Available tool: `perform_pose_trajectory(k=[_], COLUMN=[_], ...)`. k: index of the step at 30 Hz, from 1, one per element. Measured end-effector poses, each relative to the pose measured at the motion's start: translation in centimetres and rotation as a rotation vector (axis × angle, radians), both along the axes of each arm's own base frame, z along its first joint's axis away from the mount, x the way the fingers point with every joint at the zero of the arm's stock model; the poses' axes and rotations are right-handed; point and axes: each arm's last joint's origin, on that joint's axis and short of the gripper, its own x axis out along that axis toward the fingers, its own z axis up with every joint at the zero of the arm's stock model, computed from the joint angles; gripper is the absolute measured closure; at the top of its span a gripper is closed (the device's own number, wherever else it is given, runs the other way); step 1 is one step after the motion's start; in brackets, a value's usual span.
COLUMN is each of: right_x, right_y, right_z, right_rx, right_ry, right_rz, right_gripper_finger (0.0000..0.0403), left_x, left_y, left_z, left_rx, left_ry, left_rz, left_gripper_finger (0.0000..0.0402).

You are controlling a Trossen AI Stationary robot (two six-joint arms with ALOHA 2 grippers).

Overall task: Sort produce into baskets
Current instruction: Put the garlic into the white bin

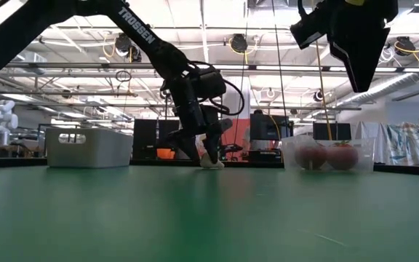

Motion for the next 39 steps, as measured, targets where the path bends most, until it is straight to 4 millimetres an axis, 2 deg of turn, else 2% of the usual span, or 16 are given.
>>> perform_pose_trajectory(k=[8, 19, 21, 24, 27, 30, 35, 39], right_x=[-0.2, -0.2, -0.2, 0.0, 0.5, 1.2, 2.2, 2.7], right_y=[0.4, 0.1, 0.1, 0.2, 0.6, 0.9, 1.3, 1.6], right_z=[0.0, 0.1, 0.1, 0.1, 0.1, 0.0, 0.0, 0.0], right_rx=[-0.038, -0.132, -0.156, -0.181, -0.186, -0.178, -0.136, -0.063], right_ry=[0.008, 0.035, 0.041, 0.03, -0.011, -0.074, -0.17, -0.246], right_rz=[0.065, 0.244, 0.286, 0.352, 0.42, 0.486, 0.533, 0.478], right_gripper_finger=[0.0133, 0.0133, 0.0133, 0.0133, 0.0133, 0.0133, 0.0133, 0.0133], left_x=[0.0, 0.4, 0.3, -0.4, -1.7, -3.5, -7.4, -10.5], left_y=[0.0, -1.2, -1.7, -2.9, -5.0, -8.3, -15.5, -21.6], left_z=[0.0, 0.2, 0.6, 2.4, 4.6, 7.9, 13.4, 16.8], left_rx=[-0.018, -0.074, -0.102, -0.178, -0.3, -0.382, -0.437, -0.458], left_ry=[-0.016, -0.037, -0.035, -0.02, 0.032, 0.092, 0.2, 0.186], left_rz=[0.042, 0.101, 0.087, 0.043, -0.013, -0.039, -0.108, -0.117], left_gripper_finger=[0.0153, 0.0231, 0.0233, 0.0231, 0.0227, 0.0226, 0.0226, 0.0225])
